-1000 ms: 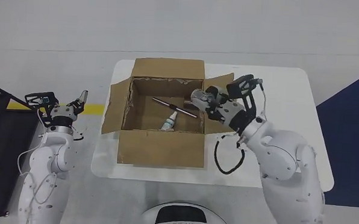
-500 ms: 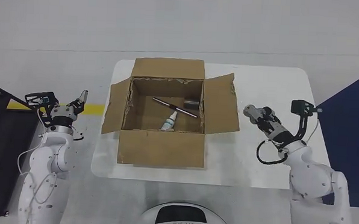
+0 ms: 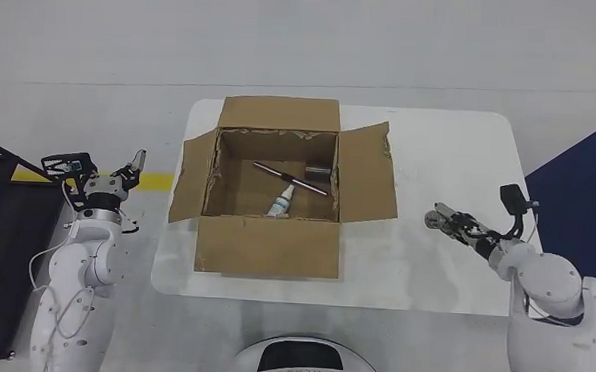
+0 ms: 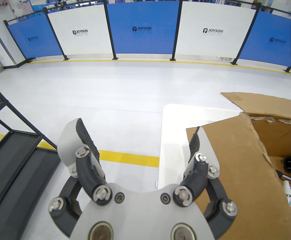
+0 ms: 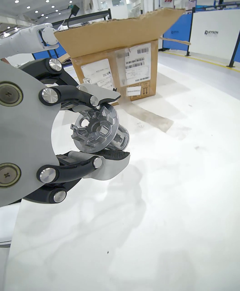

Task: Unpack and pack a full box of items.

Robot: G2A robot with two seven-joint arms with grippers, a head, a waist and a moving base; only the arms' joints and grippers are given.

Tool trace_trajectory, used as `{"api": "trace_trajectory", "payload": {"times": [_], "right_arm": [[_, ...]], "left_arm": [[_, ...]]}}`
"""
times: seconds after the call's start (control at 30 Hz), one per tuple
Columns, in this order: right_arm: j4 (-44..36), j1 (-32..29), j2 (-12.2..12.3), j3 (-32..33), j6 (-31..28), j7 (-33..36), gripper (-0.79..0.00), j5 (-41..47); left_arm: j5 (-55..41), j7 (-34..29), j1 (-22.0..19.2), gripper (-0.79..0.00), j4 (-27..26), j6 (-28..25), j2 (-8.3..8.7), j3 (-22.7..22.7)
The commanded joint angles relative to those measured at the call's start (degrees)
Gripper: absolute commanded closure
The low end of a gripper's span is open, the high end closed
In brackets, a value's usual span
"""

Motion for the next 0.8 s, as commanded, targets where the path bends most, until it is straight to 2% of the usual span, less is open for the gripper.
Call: {"api": "trace_trajectory", "payload": {"times": [0.0,0.17,0.3,0.5,0.77], "right_arm": [[0.2,0.1,0.2,0.3,1.3,1.1,0.000,-0.5],[3.7,2.1,1.0,1.1,3.4,4.7,0.000,-2.3],[8.0,5.8,1.8,-0.1,3.6,8.0,0.000,-4.1],[12.3,9.3,2.5,-1.6,4.0,9.7,0.000,-5.4],[15.0,11.6,3.5,-3.0,7.4,11.5,-0.114,-9.5]], "left_arm": [[0.0,0.0,0.0,-0.785,0.0,0.0,0.00,0.0],[0.0,0.0,0.0,-0.785,0.0,0.0,0.00,0.0],[0.0,0.0,0.0,-0.785,0.0,0.0,0.00,0.0],[0.0,0.0,0.0,-0.785,0.0,0.0,0.00,0.0],[0.0,0.0,0.0,-0.785,0.0,0.0,0.00,0.0]]}}
